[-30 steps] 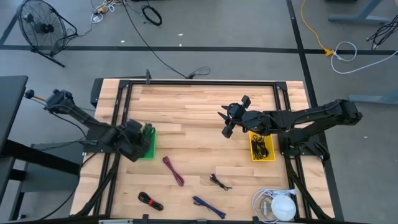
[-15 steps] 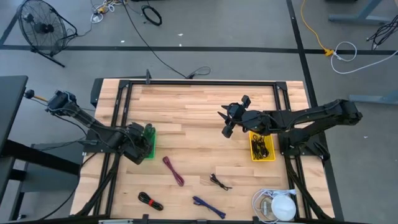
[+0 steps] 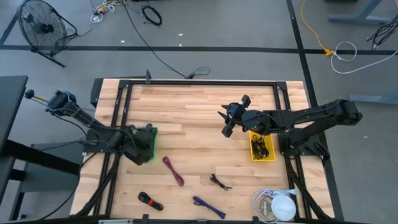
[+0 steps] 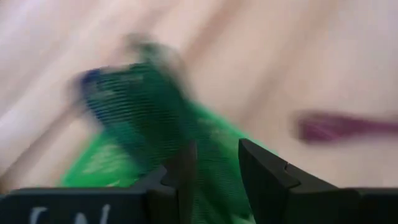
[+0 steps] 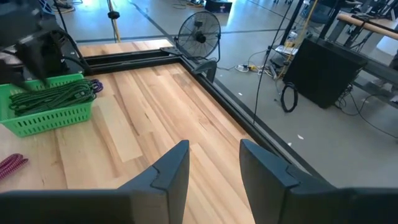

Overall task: Pick & Place USB Port
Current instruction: Put the black charger adaptor into the yellow bin

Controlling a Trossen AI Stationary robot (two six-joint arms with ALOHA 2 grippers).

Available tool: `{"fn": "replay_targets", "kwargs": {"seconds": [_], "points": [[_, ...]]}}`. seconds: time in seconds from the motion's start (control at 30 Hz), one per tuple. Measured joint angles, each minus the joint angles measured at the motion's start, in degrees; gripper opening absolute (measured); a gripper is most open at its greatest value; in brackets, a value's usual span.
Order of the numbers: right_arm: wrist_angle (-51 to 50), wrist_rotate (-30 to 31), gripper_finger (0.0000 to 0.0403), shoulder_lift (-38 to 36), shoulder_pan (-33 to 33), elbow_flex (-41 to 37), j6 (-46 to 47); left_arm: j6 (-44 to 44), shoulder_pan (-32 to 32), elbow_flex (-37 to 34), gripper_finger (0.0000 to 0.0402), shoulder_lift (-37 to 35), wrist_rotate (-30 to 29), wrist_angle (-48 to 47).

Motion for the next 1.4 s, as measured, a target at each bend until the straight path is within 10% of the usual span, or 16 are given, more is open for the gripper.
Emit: {"fn": "replay_targets", "kwargs": {"seconds": [0.33, 1.4], "points": [[0.0, 0.0, 0.0141, 0.0, 0.0, 0.0, 3.5, 33.9, -2.1, 0.0, 0.0121, 0.0, 27.5, 30.1], [-0.1, -2.2, 0.0141, 0.0, 0.0, 0.0, 9.5, 21.3, -18.3, 3.4, 0.0099, 24.2, 36.8, 41.5]]}}
